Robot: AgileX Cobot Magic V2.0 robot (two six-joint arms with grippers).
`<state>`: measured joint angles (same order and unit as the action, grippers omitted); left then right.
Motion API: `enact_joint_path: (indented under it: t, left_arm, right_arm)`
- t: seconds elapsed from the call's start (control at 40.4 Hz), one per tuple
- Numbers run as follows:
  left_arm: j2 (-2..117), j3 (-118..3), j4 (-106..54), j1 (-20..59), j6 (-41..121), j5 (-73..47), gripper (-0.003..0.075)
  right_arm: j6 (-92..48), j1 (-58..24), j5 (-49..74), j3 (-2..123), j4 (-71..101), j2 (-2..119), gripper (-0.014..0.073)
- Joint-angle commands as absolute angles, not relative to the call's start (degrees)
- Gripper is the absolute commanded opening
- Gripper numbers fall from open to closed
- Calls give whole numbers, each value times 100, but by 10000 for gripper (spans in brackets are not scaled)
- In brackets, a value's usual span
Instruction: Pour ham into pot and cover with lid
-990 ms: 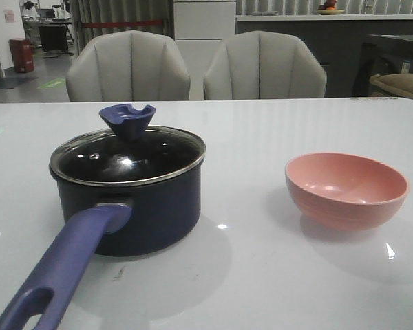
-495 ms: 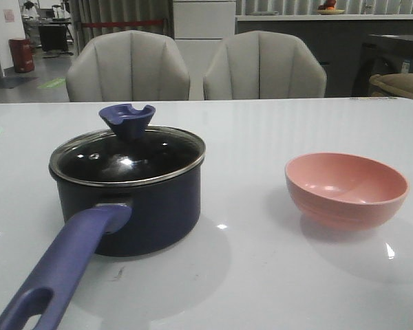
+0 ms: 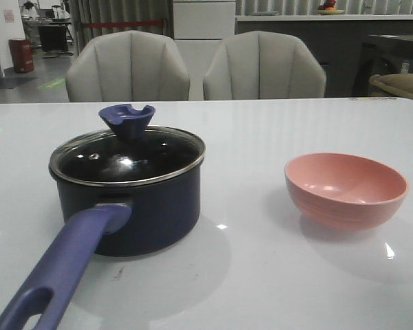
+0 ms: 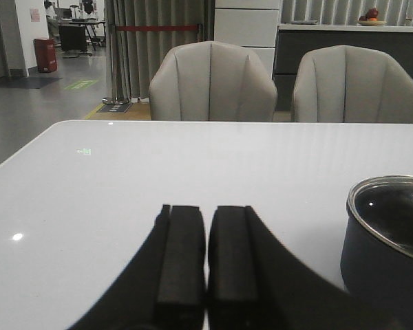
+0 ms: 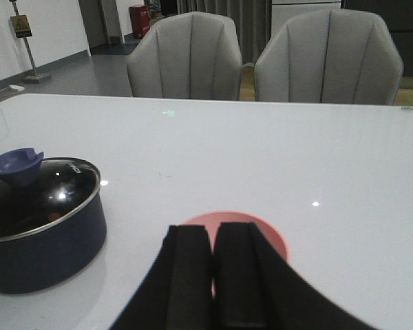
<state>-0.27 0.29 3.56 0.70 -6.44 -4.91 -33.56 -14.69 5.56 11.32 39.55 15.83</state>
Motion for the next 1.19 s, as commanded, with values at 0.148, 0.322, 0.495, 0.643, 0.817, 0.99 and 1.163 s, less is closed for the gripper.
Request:
enact_joint_path:
  t: [0.148,0.322,0.495,0.643,0.817,0.99,1.163]
  left_arm:
    - [-143,144,350,70,-656,0,113]
    - [-143,144,350,70,-656,0,113]
    - [-143,144,350,70,-656,0,113]
    - [-143,144,350,70,-656,0,113]
    - [-143,144,350,70,-656,0,113]
    - [-143,144,350,70,-656,0,113]
    - [-143,144,350,70,-656,0,113]
  right_arm:
    - [-1743,-1302,57,1150,1509,1247,162]
    - [-519,-834,-231,526,564,558,162]
    - [243,-726,-302,-65,-62,-36,162]
    - [356,-707,-98,-122,-169,-171,162]
    - [356,-639,-98,-122,-169,-171,162]
    - [356,-639,-90,-122,-169,-176,162]
    - [356,-639,-85,-122,-169,-176,162]
